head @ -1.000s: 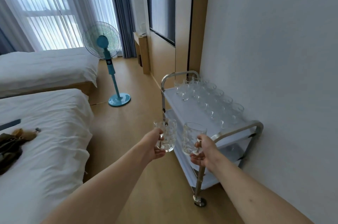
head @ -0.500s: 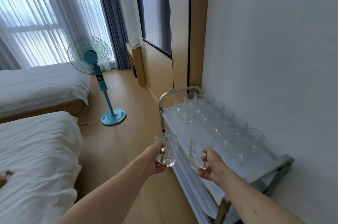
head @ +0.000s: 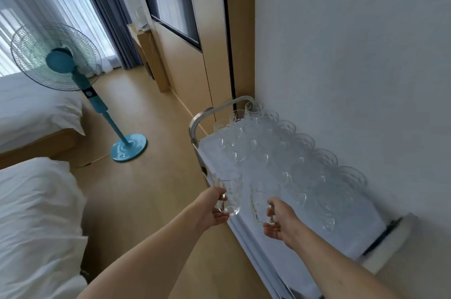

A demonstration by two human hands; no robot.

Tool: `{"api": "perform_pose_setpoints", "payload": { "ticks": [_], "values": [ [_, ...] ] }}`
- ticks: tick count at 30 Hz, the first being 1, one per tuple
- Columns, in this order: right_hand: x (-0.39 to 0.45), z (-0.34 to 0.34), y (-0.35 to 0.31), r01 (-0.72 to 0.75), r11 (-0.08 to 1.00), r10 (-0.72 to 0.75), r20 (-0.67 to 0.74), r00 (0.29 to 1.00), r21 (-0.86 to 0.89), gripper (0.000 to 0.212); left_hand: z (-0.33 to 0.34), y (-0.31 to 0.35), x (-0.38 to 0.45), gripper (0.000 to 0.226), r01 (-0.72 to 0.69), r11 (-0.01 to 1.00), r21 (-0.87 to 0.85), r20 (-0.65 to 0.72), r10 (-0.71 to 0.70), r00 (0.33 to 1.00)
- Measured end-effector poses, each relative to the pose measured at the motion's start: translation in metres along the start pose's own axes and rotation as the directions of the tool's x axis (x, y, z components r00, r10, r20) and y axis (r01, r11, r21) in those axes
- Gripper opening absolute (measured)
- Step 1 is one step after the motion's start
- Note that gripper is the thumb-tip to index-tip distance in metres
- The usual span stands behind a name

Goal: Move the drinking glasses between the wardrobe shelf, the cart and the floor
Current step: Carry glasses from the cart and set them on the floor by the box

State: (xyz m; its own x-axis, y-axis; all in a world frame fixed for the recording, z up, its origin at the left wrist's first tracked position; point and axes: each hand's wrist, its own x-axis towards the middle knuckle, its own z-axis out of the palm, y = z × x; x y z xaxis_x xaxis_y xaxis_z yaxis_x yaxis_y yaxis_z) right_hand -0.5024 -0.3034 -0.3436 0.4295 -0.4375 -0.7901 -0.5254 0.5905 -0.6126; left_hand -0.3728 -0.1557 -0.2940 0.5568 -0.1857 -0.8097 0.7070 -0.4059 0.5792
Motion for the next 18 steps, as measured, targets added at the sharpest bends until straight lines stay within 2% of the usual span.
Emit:
{"api": "perform_pose_setpoints", "payload": {
  "ticks": [4,8,11,18],
  "values": [
    [0.023,-0.001,-0.004,-0.006,0.997,0.008,-0.032,0.999,0.075,0.023,0.013,0.013,0.032,0.028,0.013,1.0,0.017,0.04,-0.014,0.999],
    [0.036,-0.007,-0.003,0.009,0.994,-0.004,-0.046,0.999,0.111,0.024,0.024,0.018,0.058,0.013,0.051,0.995,-0.081,0.115,-0.042,0.992],
    [0.047,-0.008,-0.001,0.025,0.991,-0.017,-0.066,0.998,0.13,0.03,0.032,0.027,0.085,0.01,0.039,0.997,-0.066,0.159,-0.028,0.987],
    [0.056,0.011,0.006,0.051,0.992,-0.036,-0.123,0.992,0.118,0.025,0.04,0.036,0.13,0.024,0.06,0.998,0.017,0.215,-0.063,0.975]
  ]
}}
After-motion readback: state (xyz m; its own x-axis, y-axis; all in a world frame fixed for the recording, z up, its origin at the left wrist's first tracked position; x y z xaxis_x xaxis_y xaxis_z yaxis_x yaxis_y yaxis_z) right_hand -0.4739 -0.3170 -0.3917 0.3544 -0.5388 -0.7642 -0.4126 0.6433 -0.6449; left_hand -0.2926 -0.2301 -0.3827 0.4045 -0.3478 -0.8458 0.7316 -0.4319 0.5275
